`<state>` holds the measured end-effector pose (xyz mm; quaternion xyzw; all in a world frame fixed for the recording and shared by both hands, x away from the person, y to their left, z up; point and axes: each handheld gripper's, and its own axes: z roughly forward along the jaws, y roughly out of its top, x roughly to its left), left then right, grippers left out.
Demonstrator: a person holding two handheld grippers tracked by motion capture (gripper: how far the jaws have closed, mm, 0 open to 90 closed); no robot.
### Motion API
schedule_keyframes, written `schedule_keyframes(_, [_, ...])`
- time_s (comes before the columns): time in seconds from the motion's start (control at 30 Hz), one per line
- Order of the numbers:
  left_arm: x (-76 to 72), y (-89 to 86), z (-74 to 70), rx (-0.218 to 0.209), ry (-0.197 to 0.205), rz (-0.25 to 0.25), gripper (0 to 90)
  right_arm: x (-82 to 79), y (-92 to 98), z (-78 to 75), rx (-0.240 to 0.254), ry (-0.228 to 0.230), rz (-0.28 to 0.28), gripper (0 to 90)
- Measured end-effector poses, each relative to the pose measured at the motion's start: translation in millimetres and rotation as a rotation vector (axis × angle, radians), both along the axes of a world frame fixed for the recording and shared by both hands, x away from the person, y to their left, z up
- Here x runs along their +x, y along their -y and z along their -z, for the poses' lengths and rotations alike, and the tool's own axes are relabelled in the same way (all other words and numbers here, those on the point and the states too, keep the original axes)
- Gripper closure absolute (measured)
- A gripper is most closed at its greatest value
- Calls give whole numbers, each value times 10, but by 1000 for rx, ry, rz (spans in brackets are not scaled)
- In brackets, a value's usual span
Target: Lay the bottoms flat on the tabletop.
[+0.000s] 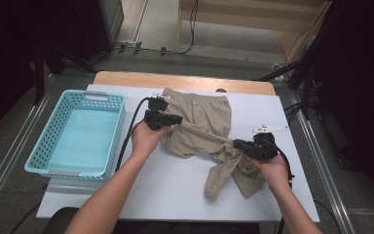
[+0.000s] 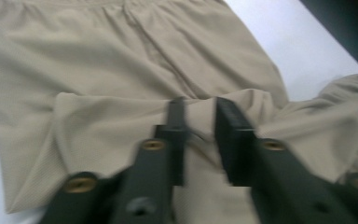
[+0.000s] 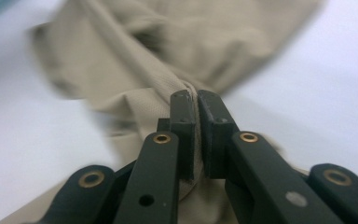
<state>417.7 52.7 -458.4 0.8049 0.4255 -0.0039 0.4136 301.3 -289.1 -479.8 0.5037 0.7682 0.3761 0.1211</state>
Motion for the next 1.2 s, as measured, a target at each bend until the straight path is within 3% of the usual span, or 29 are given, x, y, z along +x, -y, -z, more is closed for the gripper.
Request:
schedule_keyframes(0.07, [-54, -24, -25, 13, 15, 14, 597, 41, 47, 79, -46, -17, 41, 752])
schedule_keyframes(0.17, [-162, -126, -55, -2, 25, 40, 507, -13, 81, 42, -45, 5, 48, 687])
schedule_keyframes(0.27, [-316, -226, -53, -11, 27, 58, 456, -162, 45, -115, -50, 78, 23, 637])
schedule_keyframes(0.43, [-616, -319, 14, 0, 51, 85, 437, -420, -107, -221, -32, 91, -49, 624])
schedule_keyframes(0.57, [-794, -279, 115, 30, 52, 112, 460, -565, -295, -68, -32, 42, -137, 574])
schedule_keyframes(0.7, [-918, -179, 222, 59, 48, 129, 504, -605, -434, 161, -83, 5, -200, 494])
schedule_keyframes(0.77, [-946, -100, 285, 105, 57, 142, 526, -593, -477, 230, -96, 2, -214, 474])
schedule_keyframes(0.87, [-946, -30, 368, 115, 57, 134, 539, -575, -522, 301, -110, -14, -226, 453])
schedule_keyframes(0.93, [-928, 16, 432, 139, 63, 132, 538, -557, -544, 359, -172, -8, -239, 447])
schedule_keyframes(1.0, [-896, 44, 486, 151, 62, 126, 537, -565, -547, 404, -167, 37, -252, 456])
schedule_keyframes(1.07, [-882, 60, 520, 153, 82, 119, 567, -579, -555, 420, -149, 42, -245, 573])
schedule_keyframes(1.17, [-886, 91, 537, 211, 140, 132, 786, -581, -586, 412, -135, 15, -246, 753])
schedule_keyframes(1.2, [-864, 81, 531, 205, 120, 133, 861, -578, -603, 401, -137, 1, -253, 802])
